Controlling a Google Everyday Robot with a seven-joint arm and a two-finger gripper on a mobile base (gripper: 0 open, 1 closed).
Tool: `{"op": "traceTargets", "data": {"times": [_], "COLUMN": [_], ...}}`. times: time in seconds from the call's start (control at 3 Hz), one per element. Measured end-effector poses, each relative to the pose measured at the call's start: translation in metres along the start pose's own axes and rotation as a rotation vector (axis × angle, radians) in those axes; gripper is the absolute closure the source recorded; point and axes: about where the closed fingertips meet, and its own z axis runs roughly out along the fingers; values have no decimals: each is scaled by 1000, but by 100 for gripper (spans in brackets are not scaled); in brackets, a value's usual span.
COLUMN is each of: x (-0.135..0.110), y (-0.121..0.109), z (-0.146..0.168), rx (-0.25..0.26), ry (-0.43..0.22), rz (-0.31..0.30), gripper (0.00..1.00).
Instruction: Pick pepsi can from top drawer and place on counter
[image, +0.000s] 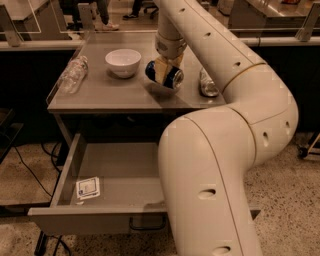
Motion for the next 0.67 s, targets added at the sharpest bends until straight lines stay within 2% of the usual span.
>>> {"op": "traceTargets", "data": {"times": [0.67], "x": [7], "y": [-9], "z": [19], "rx": [-12], "ry": [22], "rz": [10], "gripper": [100]}}
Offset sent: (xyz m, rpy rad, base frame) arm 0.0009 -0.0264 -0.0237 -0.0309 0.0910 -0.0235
